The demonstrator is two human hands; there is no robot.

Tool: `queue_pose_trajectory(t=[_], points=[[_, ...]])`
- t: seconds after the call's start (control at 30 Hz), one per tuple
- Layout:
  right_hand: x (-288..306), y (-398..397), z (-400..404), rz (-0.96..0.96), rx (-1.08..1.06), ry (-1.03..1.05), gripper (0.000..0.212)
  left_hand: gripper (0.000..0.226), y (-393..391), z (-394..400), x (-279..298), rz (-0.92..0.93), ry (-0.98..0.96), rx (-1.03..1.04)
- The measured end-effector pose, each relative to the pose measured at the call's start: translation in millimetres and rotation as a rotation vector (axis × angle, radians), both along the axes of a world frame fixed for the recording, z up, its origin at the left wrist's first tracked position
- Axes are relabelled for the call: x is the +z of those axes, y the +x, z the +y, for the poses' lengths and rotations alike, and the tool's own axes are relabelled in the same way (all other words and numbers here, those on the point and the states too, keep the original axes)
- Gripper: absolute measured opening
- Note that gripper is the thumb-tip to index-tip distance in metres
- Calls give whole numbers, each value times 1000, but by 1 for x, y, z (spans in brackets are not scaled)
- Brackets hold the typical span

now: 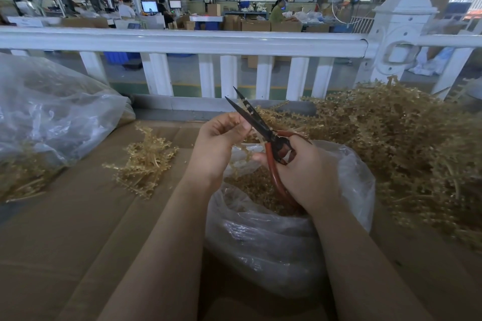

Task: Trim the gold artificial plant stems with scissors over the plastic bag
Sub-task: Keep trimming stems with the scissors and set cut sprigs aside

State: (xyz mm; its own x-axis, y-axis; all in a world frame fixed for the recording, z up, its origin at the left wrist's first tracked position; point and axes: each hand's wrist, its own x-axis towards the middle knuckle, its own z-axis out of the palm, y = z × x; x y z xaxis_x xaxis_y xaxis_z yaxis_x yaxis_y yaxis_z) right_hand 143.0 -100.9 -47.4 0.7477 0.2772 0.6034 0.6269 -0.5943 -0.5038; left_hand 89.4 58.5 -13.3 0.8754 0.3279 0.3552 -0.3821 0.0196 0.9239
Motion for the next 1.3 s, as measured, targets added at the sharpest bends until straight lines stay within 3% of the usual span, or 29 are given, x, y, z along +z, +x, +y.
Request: queue_pose_trajectory(t=[0.33,0.8,1.3], points=[[-3,4,0,26,-13,-2,69,16,-1,-1,0,3,108,-9],[-3,-1,0,5,47,29,46,15,1,-1,-2,-70,128,174],[-5,4,0,52,39,51,61,18,0,-10,1,-66,102,162]])
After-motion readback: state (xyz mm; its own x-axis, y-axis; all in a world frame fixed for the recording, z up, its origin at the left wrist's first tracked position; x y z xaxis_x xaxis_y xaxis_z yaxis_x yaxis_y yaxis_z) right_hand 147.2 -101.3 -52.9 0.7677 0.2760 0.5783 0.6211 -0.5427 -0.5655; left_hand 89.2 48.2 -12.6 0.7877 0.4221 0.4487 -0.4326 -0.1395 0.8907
